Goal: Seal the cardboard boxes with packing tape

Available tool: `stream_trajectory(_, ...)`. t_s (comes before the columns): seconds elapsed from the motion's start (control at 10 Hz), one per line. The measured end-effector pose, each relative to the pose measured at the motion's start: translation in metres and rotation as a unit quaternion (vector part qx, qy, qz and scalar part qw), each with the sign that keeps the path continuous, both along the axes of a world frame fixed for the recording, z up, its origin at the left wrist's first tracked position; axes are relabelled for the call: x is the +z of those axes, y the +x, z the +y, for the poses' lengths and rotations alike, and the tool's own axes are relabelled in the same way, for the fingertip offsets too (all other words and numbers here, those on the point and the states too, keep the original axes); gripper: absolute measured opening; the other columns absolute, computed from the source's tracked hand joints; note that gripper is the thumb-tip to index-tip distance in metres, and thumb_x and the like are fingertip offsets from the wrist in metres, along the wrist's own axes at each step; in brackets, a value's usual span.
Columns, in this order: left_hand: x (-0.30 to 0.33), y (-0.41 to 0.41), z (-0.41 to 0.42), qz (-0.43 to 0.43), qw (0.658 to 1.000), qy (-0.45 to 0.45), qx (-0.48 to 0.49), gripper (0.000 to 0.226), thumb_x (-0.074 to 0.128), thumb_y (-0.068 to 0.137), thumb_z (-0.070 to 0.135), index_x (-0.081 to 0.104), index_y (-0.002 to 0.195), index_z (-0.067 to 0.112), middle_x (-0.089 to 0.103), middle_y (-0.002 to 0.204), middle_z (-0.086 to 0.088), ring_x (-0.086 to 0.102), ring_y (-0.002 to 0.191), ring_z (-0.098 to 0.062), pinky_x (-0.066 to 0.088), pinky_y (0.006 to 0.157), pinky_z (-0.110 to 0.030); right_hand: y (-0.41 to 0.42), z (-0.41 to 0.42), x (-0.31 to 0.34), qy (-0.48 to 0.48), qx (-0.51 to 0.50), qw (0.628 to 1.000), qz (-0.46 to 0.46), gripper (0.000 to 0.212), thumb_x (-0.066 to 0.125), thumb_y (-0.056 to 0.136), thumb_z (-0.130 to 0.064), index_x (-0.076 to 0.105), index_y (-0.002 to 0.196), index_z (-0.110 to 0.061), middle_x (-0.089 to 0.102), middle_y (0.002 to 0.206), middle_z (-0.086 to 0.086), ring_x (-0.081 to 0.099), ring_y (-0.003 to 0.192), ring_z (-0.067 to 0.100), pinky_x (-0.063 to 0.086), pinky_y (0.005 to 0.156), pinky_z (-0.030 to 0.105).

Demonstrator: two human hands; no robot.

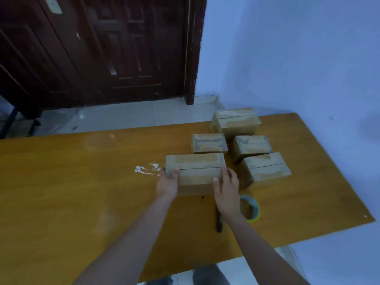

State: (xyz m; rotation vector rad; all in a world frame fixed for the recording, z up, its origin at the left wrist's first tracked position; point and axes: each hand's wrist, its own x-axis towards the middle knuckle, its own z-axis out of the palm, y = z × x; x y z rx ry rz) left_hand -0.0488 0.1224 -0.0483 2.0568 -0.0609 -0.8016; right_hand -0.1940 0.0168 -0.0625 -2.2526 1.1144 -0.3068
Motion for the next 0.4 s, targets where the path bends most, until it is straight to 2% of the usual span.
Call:
stream_trajectory(0.1, 0.001, -0.012, -0.025, 0.019, 1.000, -0.007, -0.006, 0.062, 0.047, 0.096, 0.048, 0.033, 0.143, 0.012, 0.051, 0.135, -0.014, 0.050, 0.119, -0.036, 0.042, 0.088, -0.040, -0.007, -0.015, 0.004, -0.021, -0.017, 0.998, 0.051, 0.062, 0.033, 0.099, -0.042, 0.018, 0.150, -0.011, 0.013, 0.155, 0.014, 0.011, 0.142, 0.030, 0.025, 0.114, 0.042)
stream_trajectory(0.2, 0.006, -0.020, -0.047, 0.034, 0.999, 0.023, -0.021, 0.061, 0.047, 0.095, 0.051, 0.035, 0.141, 0.013, 0.052, 0.133, -0.014, 0.052, 0.116, -0.037, 0.044, 0.086, -0.039, -0.014, -0.037, 0.016, -0.093, 0.057, 0.990, 0.092, 0.066, 0.025, 0.093, -0.049, 0.032, 0.145, -0.009, 0.014, 0.157, 0.014, 0.012, 0.145, 0.030, 0.016, 0.117, 0.043)
stream_trajectory(0.3, 0.018, -0.016, -0.052, 0.006, 0.993, 0.097, -0.069, 0.065, 0.052, 0.092, 0.051, 0.035, 0.138, 0.009, 0.051, 0.132, -0.015, 0.052, 0.115, -0.037, 0.047, 0.093, -0.043, -0.012, -0.063, 0.043, -0.123, 0.134, 0.981, 0.074, 0.067, 0.020, 0.093, -0.051, 0.035, 0.144, -0.010, 0.025, 0.154, 0.010, 0.021, 0.144, 0.025, 0.014, 0.117, 0.041)
stream_trajectory(0.4, 0.068, 0.001, -0.072, -0.188, 0.956, 0.186, -0.129, 0.065, 0.061, 0.087, 0.036, 0.034, 0.136, 0.005, 0.044, 0.136, -0.016, 0.046, 0.122, -0.037, 0.043, 0.098, -0.044, 0.014, -0.122, 0.112, -0.200, 0.224, 0.948, 0.103, 0.057, 0.031, 0.100, -0.043, 0.026, 0.148, -0.012, 0.025, 0.155, 0.005, 0.023, 0.142, 0.021, 0.016, 0.116, 0.037)
